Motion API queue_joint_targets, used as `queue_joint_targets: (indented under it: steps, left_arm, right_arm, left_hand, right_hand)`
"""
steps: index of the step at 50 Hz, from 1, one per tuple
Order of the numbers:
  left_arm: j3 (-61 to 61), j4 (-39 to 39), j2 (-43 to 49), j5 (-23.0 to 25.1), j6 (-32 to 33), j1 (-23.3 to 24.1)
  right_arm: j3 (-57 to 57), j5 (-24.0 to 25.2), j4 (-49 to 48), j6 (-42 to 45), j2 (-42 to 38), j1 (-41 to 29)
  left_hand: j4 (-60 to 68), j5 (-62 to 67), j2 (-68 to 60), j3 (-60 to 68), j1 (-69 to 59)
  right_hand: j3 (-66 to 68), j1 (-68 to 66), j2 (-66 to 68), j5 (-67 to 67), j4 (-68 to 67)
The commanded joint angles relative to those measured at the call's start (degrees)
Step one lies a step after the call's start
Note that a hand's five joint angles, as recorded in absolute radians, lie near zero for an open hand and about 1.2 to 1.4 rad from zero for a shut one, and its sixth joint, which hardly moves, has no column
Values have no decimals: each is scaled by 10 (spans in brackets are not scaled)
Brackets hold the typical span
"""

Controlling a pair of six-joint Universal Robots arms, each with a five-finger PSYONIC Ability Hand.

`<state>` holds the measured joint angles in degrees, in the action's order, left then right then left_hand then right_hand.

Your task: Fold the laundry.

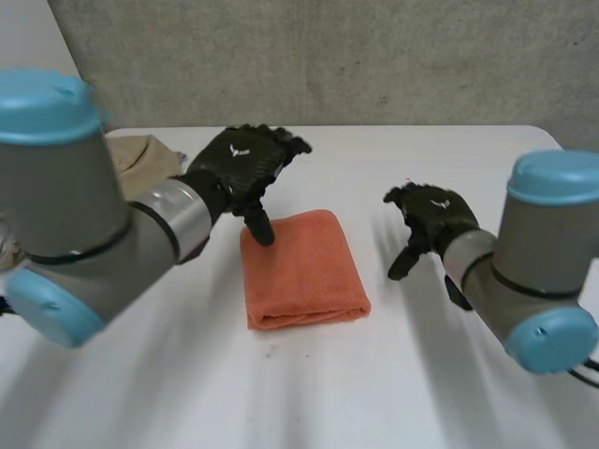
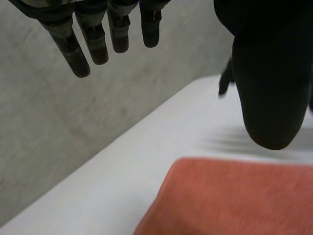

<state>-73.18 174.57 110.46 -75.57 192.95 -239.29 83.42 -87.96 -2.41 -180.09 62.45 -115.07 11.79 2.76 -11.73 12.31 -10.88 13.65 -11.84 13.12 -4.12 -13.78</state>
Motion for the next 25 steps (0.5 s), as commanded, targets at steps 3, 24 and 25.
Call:
queue_joint_targets:
  steps: [3,24,25]
  left_arm:
    - [-2,-56,-39,133,-21,-34]
    - [-3,-56,-45,134,-28,-36]
    - [-3,-56,-45,134,-28,-36]
  right_arm:
    - [65,38,-13,-99,-20,-1]
    - [-20,52,-51,-129,-128,-72]
    - [-23,52,-51,-129,-130,-73]
  left_hand:
    - [-4,-14,3,-9,-5]
    - [-6,-15,5,-11,-3]
    - [-7,-17,7,-13,-2]
  right_hand:
    - [37,-55,42,-32,-35]
    - [124,-142,129,-119,-123]
    - [126,-144,131,-121,-125]
